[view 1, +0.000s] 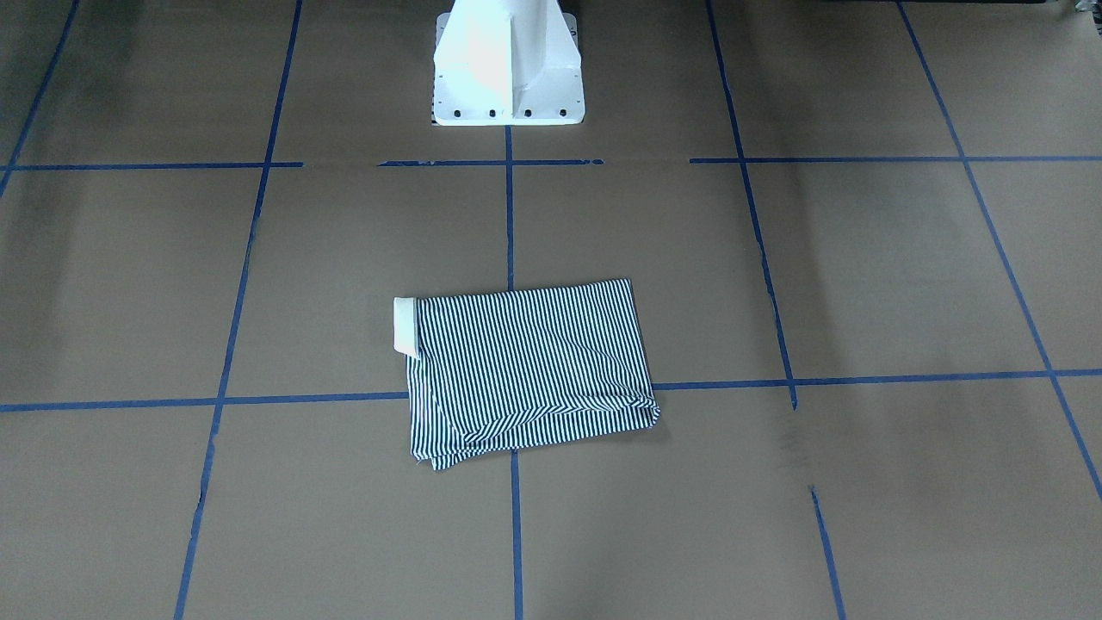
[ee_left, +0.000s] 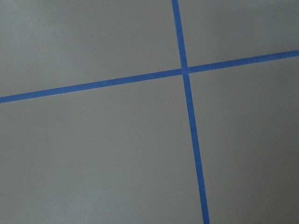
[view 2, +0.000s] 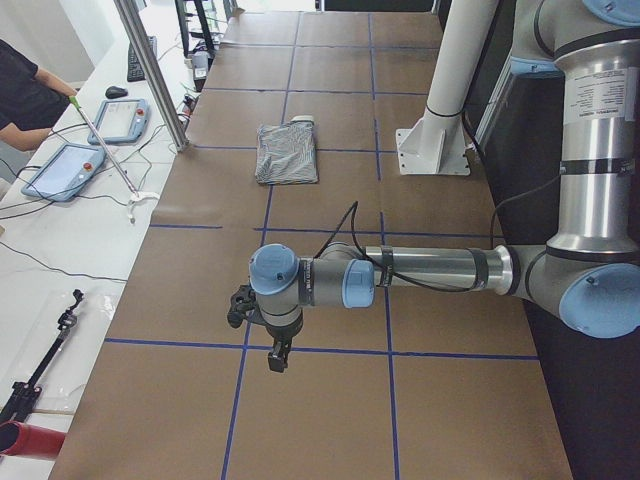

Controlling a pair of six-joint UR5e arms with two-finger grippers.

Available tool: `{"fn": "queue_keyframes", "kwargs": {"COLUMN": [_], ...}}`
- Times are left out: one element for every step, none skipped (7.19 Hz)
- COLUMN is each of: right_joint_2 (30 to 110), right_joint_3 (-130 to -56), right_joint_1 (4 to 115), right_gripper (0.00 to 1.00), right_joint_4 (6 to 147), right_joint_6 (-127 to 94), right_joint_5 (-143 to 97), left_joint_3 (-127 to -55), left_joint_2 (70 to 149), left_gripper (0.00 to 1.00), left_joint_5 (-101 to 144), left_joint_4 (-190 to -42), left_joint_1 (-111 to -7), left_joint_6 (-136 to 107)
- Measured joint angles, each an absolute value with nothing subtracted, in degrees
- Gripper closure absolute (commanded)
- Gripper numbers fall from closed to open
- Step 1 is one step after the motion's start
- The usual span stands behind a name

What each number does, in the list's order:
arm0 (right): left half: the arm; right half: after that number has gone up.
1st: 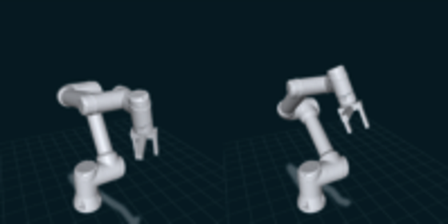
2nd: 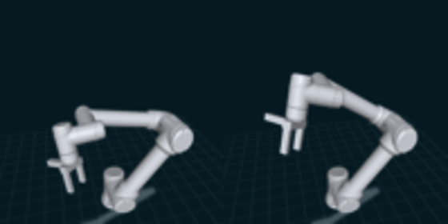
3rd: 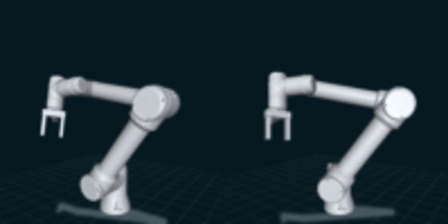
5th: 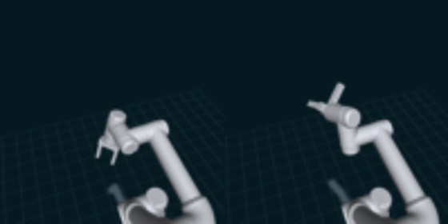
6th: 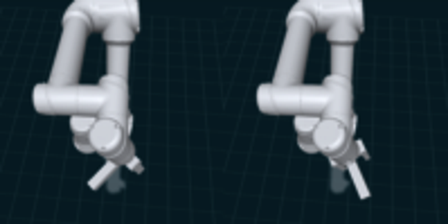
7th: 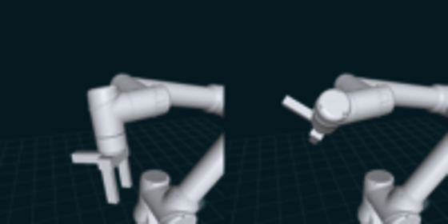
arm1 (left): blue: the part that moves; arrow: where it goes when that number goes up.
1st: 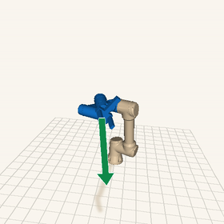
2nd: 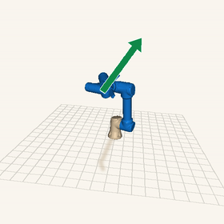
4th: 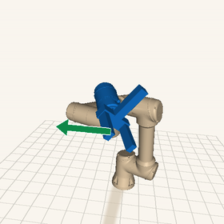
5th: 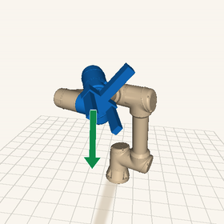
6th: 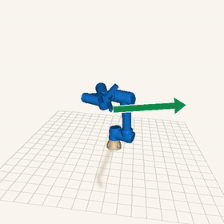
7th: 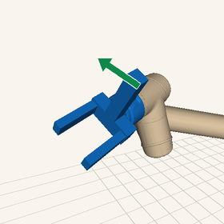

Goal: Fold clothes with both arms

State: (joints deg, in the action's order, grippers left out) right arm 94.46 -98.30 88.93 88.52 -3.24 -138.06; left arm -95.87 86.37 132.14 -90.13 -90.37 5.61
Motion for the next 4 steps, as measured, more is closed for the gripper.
{"fn": "queue_keyframes", "kwargs": {"right_joint_2": [94.8,95.2,95.4,95.5], "right_joint_3": [-98.1,-98.0,-98.0,-97.9], "right_joint_1": [88.9,88.9,88.9,88.9], "right_gripper": [0.0,0.0,0.0,0.0], "right_joint_4": [88.4,88.4,88.3,88.3], "right_joint_6": [-3.2,-3.2,-3.2,-3.2], "right_joint_5": [-137.9,-137.8,-137.7,-137.7], "left_joint_3": [-96.0,-95.9,-95.7,-95.7], "left_joint_2": [86.4,86.3,86.2,86.2], "left_gripper": [0.0,0.0,0.0,0.0], "left_joint_5": [132.2,132.2,132.2,132.3], "left_joint_4": [-90.2,-90.2,-90.2,-90.2], "left_joint_1": [-90.4,-90.4,-90.4,-90.4], "left_joint_6": [5.2,5.0,4.2,1.5]}}
